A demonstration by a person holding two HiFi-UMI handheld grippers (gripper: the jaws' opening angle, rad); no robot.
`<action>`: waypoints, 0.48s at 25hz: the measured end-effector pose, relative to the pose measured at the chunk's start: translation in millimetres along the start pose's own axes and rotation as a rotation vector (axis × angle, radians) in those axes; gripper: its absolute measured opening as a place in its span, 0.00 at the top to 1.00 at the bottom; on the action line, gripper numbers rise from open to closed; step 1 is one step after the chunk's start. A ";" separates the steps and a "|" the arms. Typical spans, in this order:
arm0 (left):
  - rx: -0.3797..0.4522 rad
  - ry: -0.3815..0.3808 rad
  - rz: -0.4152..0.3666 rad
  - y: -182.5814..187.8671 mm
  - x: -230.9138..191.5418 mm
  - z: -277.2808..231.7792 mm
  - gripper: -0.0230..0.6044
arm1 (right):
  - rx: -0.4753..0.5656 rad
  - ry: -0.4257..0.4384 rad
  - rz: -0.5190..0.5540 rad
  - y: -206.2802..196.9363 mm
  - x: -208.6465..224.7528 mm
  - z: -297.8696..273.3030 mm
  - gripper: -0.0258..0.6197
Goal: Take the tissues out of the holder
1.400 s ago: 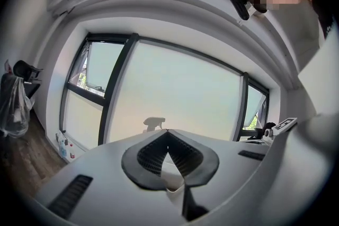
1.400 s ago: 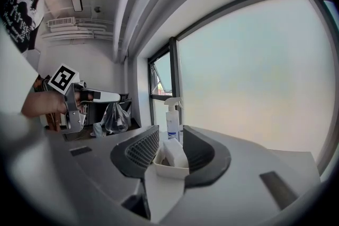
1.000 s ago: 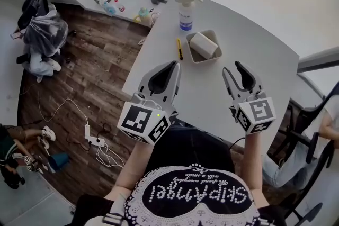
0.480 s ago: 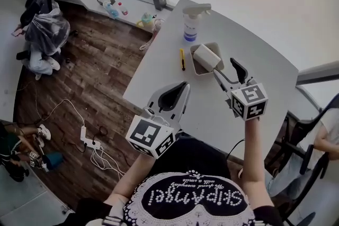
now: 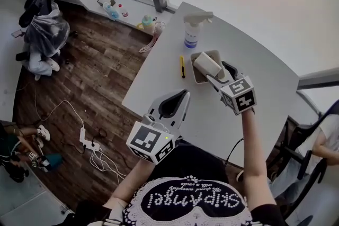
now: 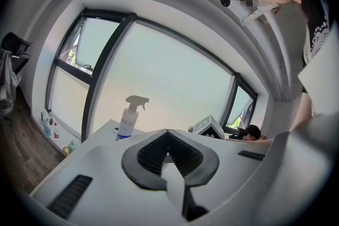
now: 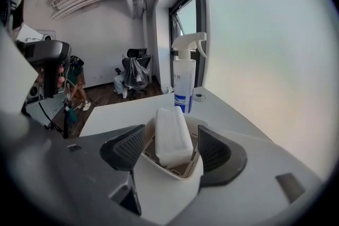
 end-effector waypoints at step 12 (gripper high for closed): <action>-0.031 0.007 0.016 -4.7 -9.7 -15.7 0.96 | -0.119 0.061 -0.044 -14.1 10.4 -36.6 0.50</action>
Point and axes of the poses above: the fingertips, and each gripper's own axes: z backward along the fingers, x to its right, y out of its top, the point moved 1 cm from there along z, backward along the fingers, and after that the axes turned 11 degrees about y, right-handed, at the moved point
